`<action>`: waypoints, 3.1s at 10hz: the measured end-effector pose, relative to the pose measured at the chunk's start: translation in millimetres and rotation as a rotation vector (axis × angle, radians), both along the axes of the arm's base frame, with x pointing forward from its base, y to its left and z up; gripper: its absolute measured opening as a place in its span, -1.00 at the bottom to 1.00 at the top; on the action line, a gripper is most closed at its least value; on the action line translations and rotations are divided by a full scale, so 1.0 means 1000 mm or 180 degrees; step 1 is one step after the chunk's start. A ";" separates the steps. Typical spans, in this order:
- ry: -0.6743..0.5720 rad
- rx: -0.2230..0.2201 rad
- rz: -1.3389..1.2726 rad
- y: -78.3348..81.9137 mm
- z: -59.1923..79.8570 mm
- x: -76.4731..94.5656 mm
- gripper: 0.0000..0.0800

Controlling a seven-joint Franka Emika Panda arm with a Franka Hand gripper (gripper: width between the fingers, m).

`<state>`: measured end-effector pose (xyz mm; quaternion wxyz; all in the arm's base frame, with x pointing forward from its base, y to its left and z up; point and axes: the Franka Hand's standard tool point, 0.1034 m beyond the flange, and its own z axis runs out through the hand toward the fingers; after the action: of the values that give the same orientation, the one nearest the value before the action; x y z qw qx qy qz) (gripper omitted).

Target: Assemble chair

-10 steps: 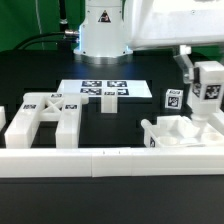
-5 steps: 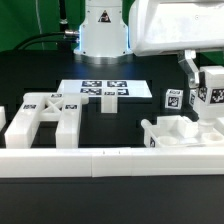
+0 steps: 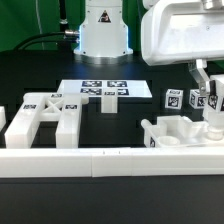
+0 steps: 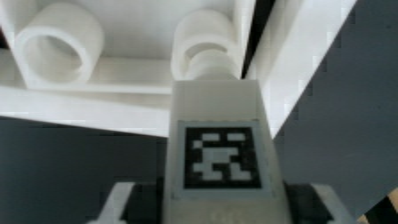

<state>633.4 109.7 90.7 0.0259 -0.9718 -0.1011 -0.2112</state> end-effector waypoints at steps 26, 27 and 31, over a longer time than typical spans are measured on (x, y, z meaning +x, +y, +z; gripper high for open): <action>0.1013 -0.0106 0.0078 -0.004 0.008 0.003 0.62; 0.1338 -0.0136 0.0097 -0.004 0.008 -0.002 0.62; 0.1546 -0.0151 0.0117 -0.002 -0.004 0.005 0.62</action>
Offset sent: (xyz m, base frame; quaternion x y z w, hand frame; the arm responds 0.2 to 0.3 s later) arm -0.0038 0.0017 -0.0055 -0.0014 0.0051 0.0032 1.0000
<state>637.9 108.2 86.4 0.0304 -0.9925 -0.1145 0.0316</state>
